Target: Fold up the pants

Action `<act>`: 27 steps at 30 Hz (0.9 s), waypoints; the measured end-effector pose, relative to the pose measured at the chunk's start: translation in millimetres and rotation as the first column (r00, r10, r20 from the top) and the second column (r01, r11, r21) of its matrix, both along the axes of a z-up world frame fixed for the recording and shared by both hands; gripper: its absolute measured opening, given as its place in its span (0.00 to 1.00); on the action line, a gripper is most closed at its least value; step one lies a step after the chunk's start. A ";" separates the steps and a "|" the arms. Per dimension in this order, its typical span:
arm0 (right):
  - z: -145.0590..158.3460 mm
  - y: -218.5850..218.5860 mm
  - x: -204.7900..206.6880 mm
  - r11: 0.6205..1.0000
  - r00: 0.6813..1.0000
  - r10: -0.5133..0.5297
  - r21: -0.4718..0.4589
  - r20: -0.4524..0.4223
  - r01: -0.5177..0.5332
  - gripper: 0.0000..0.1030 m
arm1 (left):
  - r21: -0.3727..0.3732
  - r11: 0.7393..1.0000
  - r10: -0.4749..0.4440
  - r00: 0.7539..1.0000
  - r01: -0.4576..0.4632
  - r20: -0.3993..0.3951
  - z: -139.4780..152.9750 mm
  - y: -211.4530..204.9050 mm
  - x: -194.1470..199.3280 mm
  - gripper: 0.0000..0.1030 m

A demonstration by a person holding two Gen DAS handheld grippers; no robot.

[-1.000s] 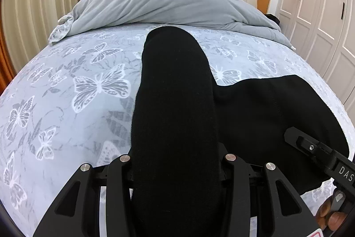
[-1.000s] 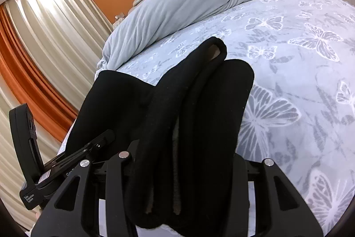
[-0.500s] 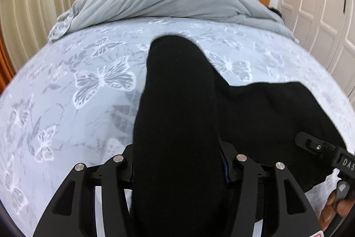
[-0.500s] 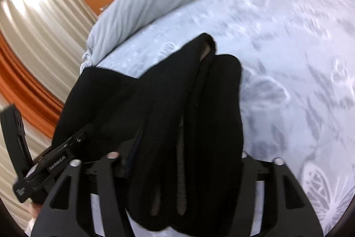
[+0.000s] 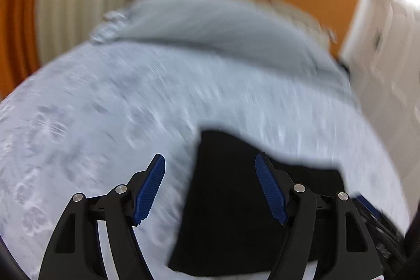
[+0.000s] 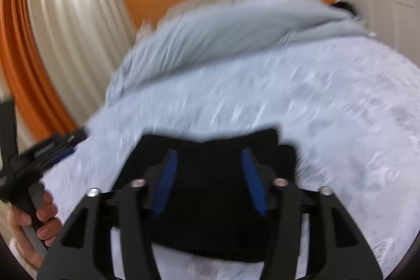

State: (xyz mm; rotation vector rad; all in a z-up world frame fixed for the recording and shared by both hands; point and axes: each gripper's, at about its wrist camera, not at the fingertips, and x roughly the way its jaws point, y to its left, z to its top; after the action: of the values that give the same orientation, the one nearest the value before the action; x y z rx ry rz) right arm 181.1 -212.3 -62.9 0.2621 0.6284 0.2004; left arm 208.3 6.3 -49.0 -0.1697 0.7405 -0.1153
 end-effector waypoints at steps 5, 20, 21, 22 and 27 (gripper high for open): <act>-66.2 -33.1 19.1 0.999 0.986 -0.041 0.019 -0.162 0.044 0.00 | 0.134 0.989 -0.045 0.989 0.064 -0.139 -77.4 -22.8 16.6 0.71; -35.7 -34.7 -11.0 0.998 0.981 -0.062 -0.019 -0.186 0.059 0.11 | 0.190 0.982 0.020 0.997 -0.005 -0.075 -47.0 -14.1 3.3 0.71; -36.9 -33.3 -10.6 0.998 0.979 -0.063 -0.035 -0.192 0.057 0.13 | 0.197 0.980 0.020 0.997 -0.005 -0.073 -48.8 -14.8 -0.8 0.72; -42.8 -32.1 -9.8 0.998 0.976 -0.056 -0.033 -0.209 0.050 0.13 | 0.202 0.979 0.016 0.997 -0.001 -0.075 -50.2 -16.4 -2.2 0.72; -49.9 -40.3 -9.8 0.997 0.970 -0.075 -0.004 -0.230 0.076 0.12 | 0.237 0.971 0.000 0.998 0.017 -0.071 -51.2 -22.4 -11.6 0.72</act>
State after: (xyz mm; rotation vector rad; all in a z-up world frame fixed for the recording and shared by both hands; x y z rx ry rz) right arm 171.3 -252.6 -112.9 0.3155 0.8462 0.0989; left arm 196.7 -16.1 -100.1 0.0578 0.8187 -0.0281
